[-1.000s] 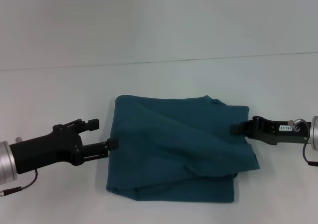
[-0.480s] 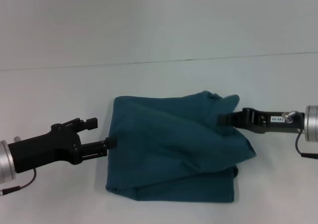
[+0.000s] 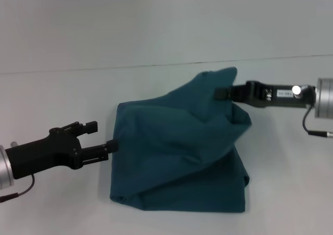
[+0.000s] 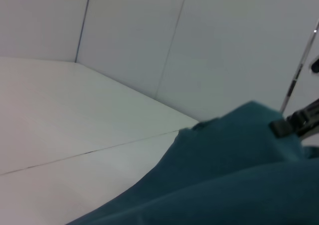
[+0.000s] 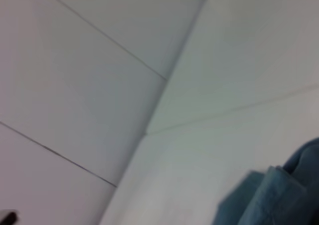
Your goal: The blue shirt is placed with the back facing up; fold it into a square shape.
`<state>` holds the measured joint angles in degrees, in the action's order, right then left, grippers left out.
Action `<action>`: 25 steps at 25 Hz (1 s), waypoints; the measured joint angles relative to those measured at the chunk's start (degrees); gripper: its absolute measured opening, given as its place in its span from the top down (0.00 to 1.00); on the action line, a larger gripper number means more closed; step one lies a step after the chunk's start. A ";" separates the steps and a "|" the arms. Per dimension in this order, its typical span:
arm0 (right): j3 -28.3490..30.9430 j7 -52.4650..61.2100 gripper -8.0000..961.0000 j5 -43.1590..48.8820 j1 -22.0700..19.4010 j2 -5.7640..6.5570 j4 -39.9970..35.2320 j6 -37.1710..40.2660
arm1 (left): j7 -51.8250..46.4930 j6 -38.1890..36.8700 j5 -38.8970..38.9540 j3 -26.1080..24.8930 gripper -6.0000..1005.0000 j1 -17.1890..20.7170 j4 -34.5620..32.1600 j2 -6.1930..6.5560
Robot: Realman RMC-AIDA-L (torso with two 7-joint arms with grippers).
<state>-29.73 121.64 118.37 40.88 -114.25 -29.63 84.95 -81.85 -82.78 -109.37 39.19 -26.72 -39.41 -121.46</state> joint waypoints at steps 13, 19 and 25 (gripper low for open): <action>-0.59 -0.01 0.96 -2.85 2.98 -1.04 -4.54 6.35 | -0.21 0.70 0.12 -1.48 0.12 -0.41 -0.34 0.43; -0.47 0.10 0.96 -5.23 2.36 -0.84 -6.85 9.81 | -0.29 0.66 0.77 -1.57 0.12 -0.44 -0.34 0.44; -0.58 0.15 0.96 -5.66 0.96 -0.65 -7.25 10.58 | -0.59 0.60 1.07 -1.57 0.12 -0.45 -0.32 0.44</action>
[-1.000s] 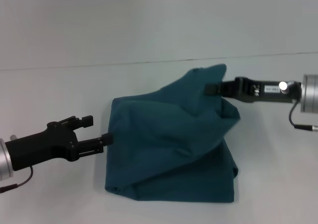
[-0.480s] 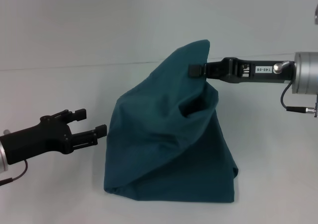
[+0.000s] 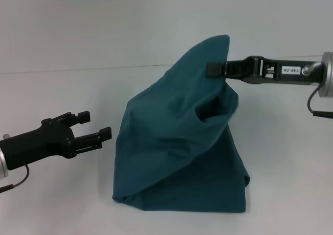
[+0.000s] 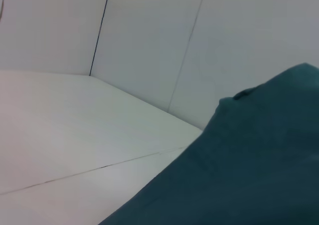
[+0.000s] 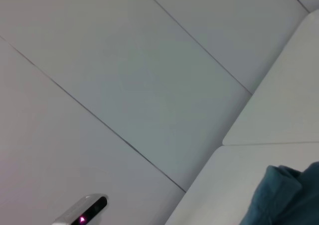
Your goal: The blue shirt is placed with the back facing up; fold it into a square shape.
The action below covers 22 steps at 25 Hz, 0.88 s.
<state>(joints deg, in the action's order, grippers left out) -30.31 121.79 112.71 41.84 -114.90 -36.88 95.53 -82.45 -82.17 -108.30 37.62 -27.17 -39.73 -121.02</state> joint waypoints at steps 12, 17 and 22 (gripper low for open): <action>-0.07 -2.19 0.96 0.71 -5.48 -0.19 1.73 -1.13 | -1.10 0.08 -0.13 0.33 0.12 -1.01 0.14 -0.15; -0.51 -4.43 0.96 2.26 -7.56 0.24 4.63 -4.83 | -1.37 0.09 -0.44 0.50 0.12 -1.48 0.34 -0.38; -0.93 -4.63 0.96 5.61 -8.59 0.26 6.70 -9.98 | -1.72 0.09 -0.56 0.60 0.12 -1.93 0.55 -0.54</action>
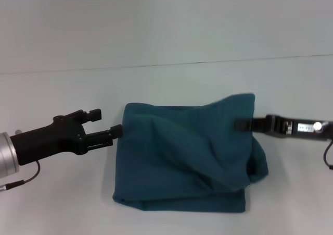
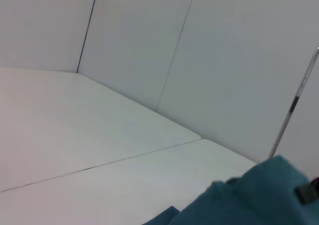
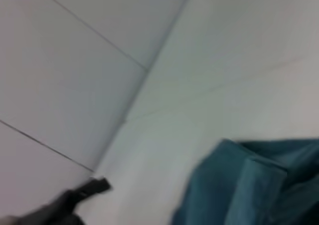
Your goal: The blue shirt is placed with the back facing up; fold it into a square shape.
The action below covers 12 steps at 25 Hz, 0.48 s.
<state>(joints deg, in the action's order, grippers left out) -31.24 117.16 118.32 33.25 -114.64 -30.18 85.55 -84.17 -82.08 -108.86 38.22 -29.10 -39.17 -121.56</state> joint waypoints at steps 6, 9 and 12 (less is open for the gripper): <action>0.43 -0.53 0.95 4.23 -0.74 0.07 0.09 -3.35 | -0.38 -0.01 -0.09 0.13 0.12 -0.23 0.01 -0.09; 2.10 -0.34 0.88 3.95 -1.57 0.93 -0.44 -5.27 | -0.38 -0.01 -0.05 0.13 0.12 -0.26 0.01 -0.35; 2.82 1.11 0.77 4.12 -2.02 2.11 -0.64 -7.92 | -0.38 -0.01 0.10 0.12 0.12 -0.26 -0.08 -0.62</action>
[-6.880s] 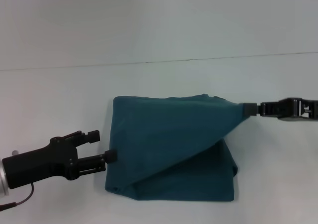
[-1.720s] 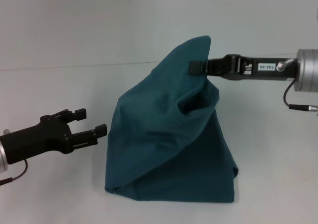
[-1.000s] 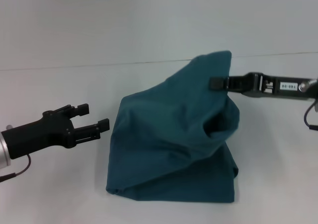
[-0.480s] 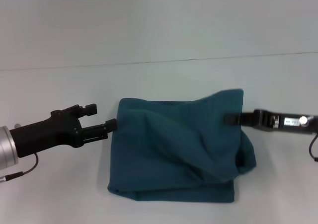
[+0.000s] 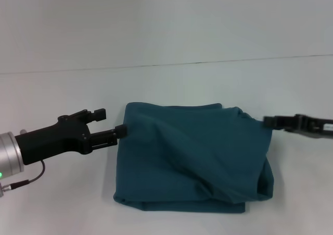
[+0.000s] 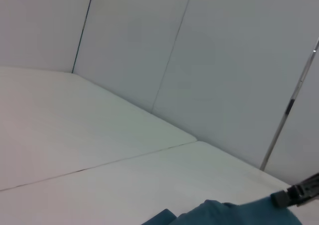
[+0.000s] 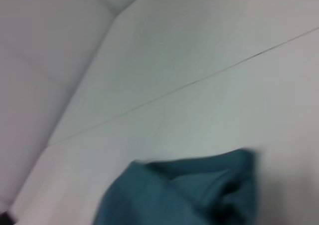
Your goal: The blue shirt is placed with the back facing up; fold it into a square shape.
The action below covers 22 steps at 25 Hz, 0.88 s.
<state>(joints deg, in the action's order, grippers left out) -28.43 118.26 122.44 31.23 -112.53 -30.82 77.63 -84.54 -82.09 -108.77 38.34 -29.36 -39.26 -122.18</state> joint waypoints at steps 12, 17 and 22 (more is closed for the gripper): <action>-2.17 6.73 0.32 1.58 1.84 2.10 0.43 -2.21 | 0.30 0.23 -0.11 -0.02 0.12 -0.50 0.07 -0.36; -2.63 7.90 0.23 1.80 1.95 1.91 0.94 -1.14 | 0.41 0.72 -0.20 -0.02 0.12 -0.53 0.05 -0.34; -2.60 8.00 0.24 1.56 1.98 2.00 1.12 1.15 | 0.48 0.90 -0.26 -0.02 0.12 -0.53 0.06 -0.34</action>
<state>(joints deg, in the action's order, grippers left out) -31.02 126.26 124.00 33.21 -110.53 -29.70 78.78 -84.06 -81.19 -109.03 38.32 -29.88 -39.20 -122.52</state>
